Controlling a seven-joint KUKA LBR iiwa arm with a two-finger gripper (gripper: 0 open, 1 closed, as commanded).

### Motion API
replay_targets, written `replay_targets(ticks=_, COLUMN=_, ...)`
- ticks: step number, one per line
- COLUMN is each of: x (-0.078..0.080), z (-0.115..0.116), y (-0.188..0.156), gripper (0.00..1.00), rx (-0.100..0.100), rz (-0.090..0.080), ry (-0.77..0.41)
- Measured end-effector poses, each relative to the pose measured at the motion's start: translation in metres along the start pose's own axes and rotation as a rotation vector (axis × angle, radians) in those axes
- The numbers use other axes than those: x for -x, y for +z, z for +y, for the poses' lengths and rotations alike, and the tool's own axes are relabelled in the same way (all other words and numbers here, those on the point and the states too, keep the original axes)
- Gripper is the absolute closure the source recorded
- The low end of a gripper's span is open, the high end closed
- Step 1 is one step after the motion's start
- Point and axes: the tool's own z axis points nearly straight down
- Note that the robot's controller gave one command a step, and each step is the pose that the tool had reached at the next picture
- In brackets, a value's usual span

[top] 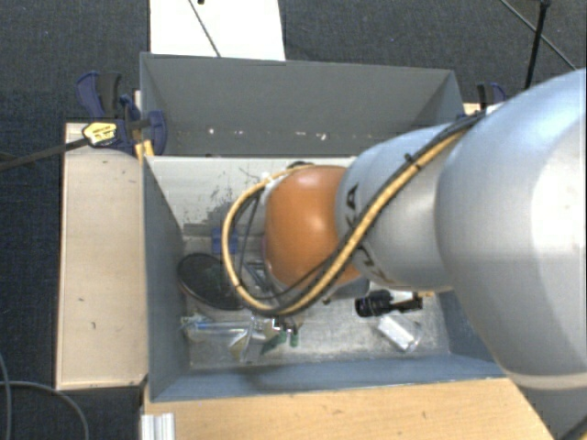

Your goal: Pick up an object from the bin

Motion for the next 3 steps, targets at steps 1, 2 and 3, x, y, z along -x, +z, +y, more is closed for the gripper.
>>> replay_targets(ticks=1, x=0.0, z=0.001, y=0.054, gripper=0.0, rx=0.006, rz=-0.01, ry=-0.078)
replay_targets(ticks=2, x=0.0, z=0.001, y=0.053, gripper=1.0, rx=0.008, rz=-0.01, ry=-0.07)
replay_targets(ticks=3, x=0.006, z=0.007, y=-0.105, gripper=1.0, rx=0.011, rz=-0.016, ry=-0.066)
